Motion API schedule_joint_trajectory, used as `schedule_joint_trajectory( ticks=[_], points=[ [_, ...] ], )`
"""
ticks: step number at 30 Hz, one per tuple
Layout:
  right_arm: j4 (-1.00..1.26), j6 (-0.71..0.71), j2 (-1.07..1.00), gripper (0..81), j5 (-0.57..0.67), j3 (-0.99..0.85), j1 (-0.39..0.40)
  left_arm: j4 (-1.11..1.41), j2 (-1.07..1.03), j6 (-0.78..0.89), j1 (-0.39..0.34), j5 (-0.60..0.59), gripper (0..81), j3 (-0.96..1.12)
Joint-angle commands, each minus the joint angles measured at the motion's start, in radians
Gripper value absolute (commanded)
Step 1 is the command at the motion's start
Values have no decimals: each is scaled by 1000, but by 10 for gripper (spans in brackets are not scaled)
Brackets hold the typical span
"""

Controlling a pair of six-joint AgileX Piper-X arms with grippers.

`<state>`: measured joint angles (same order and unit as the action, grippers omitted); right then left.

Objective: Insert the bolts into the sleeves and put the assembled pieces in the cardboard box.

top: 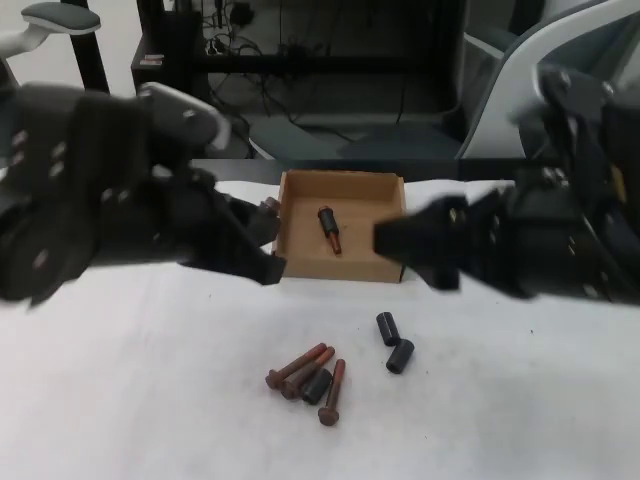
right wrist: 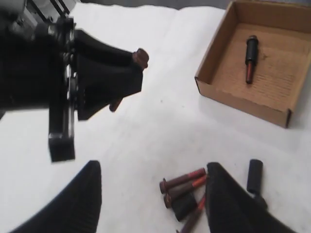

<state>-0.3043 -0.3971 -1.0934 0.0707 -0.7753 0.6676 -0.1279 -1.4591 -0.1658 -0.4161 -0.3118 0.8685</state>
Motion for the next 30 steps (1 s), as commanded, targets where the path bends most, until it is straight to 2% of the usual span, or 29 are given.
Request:
schedule_joint_trajectory(
  ticks=[1,9,17,24,30],
  points=[
    [-69,47,31,623,-38,11,8,-102,-84,-26,-6,-1,15,130],
    [-175,167,27,623,-42,11,2,-209,-380,-26,-4,6,15,546],
    [-239,178,-18,623,-16,9,1,-324,-631,-26,-4,6,15,887],
    [-249,149,89,623,-97,29,1,-393,-734,-66,-10,6,15,975],
    [-146,113,225,623,-111,163,1,-380,-779,-82,-27,22,15,975]
  ],
)
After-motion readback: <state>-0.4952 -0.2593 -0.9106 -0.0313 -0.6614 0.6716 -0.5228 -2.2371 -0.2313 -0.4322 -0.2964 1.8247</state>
